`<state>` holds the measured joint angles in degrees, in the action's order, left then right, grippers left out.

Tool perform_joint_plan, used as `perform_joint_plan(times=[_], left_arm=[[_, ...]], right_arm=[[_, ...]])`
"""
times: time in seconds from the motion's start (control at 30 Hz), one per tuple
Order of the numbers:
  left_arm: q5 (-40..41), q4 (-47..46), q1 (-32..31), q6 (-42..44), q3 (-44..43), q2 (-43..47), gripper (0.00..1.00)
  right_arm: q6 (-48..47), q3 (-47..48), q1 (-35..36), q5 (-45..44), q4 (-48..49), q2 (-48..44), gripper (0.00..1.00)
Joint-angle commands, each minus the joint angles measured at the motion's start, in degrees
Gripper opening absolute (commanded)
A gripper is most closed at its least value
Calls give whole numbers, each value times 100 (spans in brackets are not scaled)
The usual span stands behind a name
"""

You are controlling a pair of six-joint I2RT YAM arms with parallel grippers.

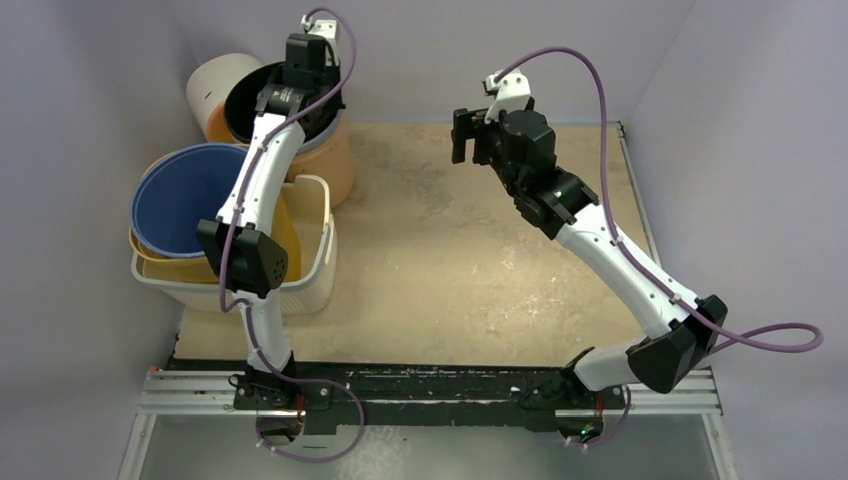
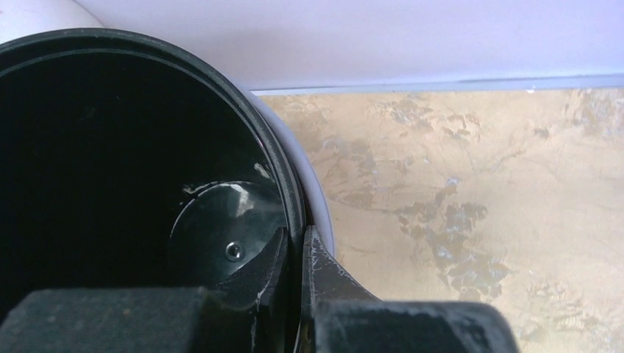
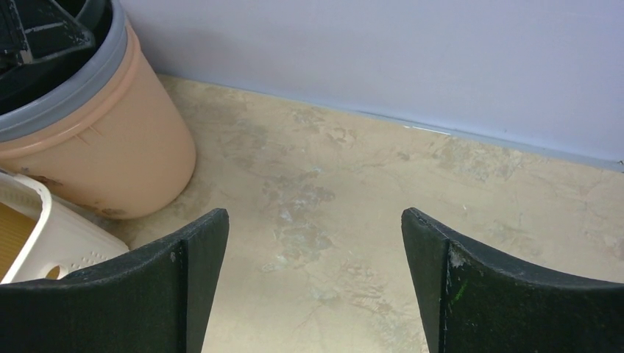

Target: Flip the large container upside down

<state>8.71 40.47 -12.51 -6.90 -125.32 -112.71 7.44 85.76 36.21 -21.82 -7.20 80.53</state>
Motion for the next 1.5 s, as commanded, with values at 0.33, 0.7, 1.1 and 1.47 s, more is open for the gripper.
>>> perform_joint_plan(times=[0.33,0.7,1.1,1.47], left_arm=[[1534,-1214,166,-437,-910,1144,0],[1307,-2110,161,-937,-1291,1838,0],[-383,-3120,161,-2903,-1071,2089,0],[-1898,-4514,-755,-5050,-458,1525,0]], right_arm=[[269,-25,-250,-997,288,-657,93],[-3,181,-561,-1296,531,-742,96],[-371,826,-1710,-1389,625,-623,100],[-102,1586,-2618,-774,302,-175,100]])
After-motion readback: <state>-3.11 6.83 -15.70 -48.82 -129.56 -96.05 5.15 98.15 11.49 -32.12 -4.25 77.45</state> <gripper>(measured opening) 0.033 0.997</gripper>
